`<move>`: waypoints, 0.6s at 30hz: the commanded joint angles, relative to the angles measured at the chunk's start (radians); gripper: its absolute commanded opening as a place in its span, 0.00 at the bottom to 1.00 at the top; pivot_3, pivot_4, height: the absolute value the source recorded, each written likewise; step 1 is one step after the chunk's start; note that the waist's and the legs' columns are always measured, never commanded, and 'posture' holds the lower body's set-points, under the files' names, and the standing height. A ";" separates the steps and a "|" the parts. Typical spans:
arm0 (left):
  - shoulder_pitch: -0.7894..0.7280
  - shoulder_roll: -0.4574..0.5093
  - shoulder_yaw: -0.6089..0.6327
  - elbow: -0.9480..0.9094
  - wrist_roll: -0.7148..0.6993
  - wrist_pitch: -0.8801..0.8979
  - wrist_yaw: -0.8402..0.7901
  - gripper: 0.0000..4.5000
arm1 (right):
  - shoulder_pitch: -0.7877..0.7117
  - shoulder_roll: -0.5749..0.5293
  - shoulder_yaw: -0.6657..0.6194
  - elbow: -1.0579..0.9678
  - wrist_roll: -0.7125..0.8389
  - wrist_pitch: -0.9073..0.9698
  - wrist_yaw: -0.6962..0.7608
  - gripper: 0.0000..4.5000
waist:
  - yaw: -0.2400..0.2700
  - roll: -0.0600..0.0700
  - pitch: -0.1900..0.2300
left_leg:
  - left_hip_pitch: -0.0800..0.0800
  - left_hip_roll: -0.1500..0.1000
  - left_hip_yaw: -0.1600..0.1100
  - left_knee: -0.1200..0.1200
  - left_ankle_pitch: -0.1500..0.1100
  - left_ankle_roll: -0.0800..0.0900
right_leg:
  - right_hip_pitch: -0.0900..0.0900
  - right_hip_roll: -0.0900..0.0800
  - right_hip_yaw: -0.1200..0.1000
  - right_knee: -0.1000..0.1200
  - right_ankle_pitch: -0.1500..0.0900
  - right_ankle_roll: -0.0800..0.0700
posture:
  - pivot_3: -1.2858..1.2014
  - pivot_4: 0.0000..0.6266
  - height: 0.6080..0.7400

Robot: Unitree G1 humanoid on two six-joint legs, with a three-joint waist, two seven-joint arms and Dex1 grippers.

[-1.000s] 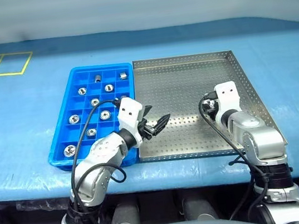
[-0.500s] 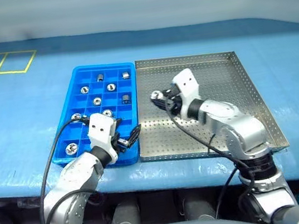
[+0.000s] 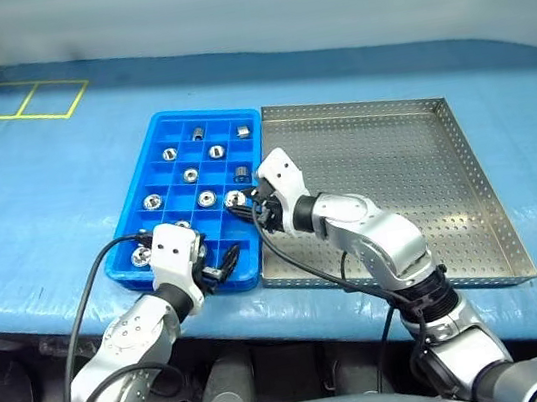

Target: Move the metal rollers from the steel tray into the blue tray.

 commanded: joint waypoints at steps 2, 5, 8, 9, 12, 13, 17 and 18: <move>-0.023 0.002 -0.010 -0.014 0.004 -0.011 -0.003 0.79 | -0.008 -0.003 -0.016 -0.021 0.009 -0.006 0.006 0.74 | 0.000 0.000 0.000 | 0.000 0.000 0.000 0.000 0.000 0.000 | 0.000 0.000 0.000 0.000 0.000 0.000 | 0.66 0.24 1.00; -0.036 0.003 -0.013 0.002 0.007 -0.015 -0.009 0.79 | -0.001 0.006 -0.039 -0.036 0.018 -0.013 -0.007 0.95 | -0.003 0.000 0.000 | 0.000 0.000 0.000 -0.001 0.000 0.000 | -0.001 0.000 0.000 0.000 0.000 -0.001 | 0.65 0.24 1.00; -0.051 0.002 -0.022 0.015 0.009 -0.022 -0.016 0.79 | 0.003 0.011 -0.071 -0.053 0.020 -0.024 -0.028 0.95 | -0.003 0.000 0.000 | 0.000 0.000 0.000 -0.001 0.000 0.000 | -0.001 0.000 0.000 0.001 -0.001 -0.001 | 0.65 0.24 1.00; -0.056 0.002 -0.027 0.019 0.009 -0.027 -0.020 0.79 | 0.005 0.012 -0.084 -0.058 0.019 -0.030 -0.035 0.95 | -0.003 0.000 0.000 | 0.000 0.000 0.000 -0.001 0.000 0.000 | -0.001 0.000 0.000 0.001 -0.001 -0.001 | 0.65 0.24 1.00; -0.087 -0.010 -0.047 0.041 0.009 -0.052 -0.035 0.79 | 0.031 -0.006 -0.138 -0.081 0.003 -0.080 -0.062 0.95 | -0.001 0.000 0.000 | 0.000 0.000 0.000 0.000 0.000 0.000 | -0.001 0.000 0.000 0.001 -0.001 -0.001 | 0.65 0.24 1.00; -0.096 -0.012 -0.054 0.048 0.012 -0.058 -0.037 0.79 | 0.040 -0.014 -0.149 -0.086 0.001 -0.093 -0.065 0.95 | 0.000 0.000 0.000 | -0.001 0.000 0.000 0.000 0.000 0.000 | -0.001 0.000 0.000 0.001 -0.001 -0.001 | 0.65 0.24 1.00; -0.164 -0.021 -0.107 0.113 0.042 -0.129 -0.066 0.79 | 0.120 -0.108 -0.178 -0.078 -0.068 -0.178 -0.076 0.95 | -0.002 0.000 0.000 | -0.001 0.000 0.000 0.000 0.000 0.000 | 0.000 -0.001 0.000 0.000 -0.001 -0.001 | 0.63 0.24 1.00; -0.181 -0.025 -0.120 0.136 0.054 -0.165 -0.078 0.79 | 0.139 -0.140 -0.181 -0.070 -0.089 -0.193 -0.076 0.95 | -0.004 0.000 0.000 | -0.001 0.000 0.000 0.000 0.000 0.000 | 0.000 -0.001 0.000 -0.001 -0.001 -0.001 | 0.63 0.24 1.00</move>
